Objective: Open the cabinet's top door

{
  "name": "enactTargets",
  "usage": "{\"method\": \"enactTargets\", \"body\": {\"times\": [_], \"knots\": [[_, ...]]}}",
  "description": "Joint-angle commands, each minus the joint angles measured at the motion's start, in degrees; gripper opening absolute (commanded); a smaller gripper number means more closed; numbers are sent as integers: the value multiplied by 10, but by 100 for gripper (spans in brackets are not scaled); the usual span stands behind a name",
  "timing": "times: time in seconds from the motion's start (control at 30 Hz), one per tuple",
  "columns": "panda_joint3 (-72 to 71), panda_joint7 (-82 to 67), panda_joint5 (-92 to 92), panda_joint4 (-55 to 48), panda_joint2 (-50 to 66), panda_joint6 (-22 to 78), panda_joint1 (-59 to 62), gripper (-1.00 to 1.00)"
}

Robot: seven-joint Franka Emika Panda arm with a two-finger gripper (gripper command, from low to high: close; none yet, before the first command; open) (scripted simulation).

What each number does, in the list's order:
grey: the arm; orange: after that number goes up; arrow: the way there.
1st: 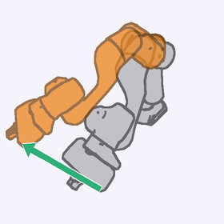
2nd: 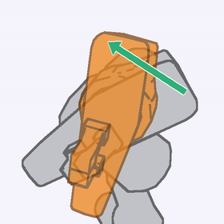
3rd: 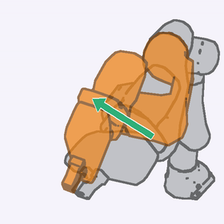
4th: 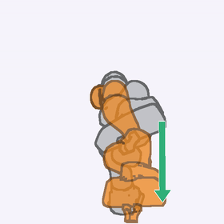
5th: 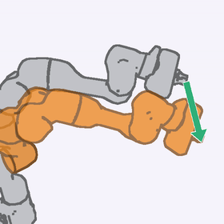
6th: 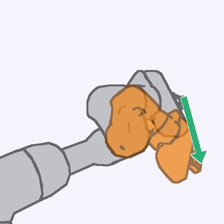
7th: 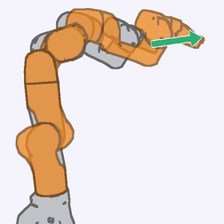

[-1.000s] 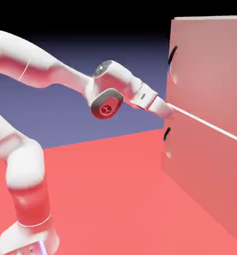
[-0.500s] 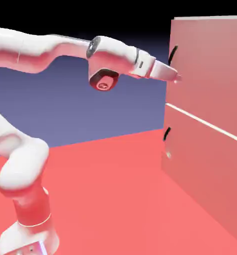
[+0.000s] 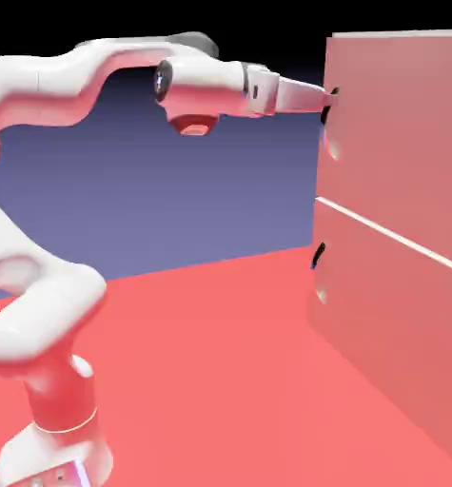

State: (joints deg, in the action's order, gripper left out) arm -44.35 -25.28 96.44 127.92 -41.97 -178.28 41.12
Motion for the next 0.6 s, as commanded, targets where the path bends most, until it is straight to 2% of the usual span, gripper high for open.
{"method": "enactTargets", "body": {"times": [0.0,0.57], "knots": [[-11,-18,25,-9,-2,-1,11,0],[-206,-315,449,-154,-43,-20,194,0]]}}
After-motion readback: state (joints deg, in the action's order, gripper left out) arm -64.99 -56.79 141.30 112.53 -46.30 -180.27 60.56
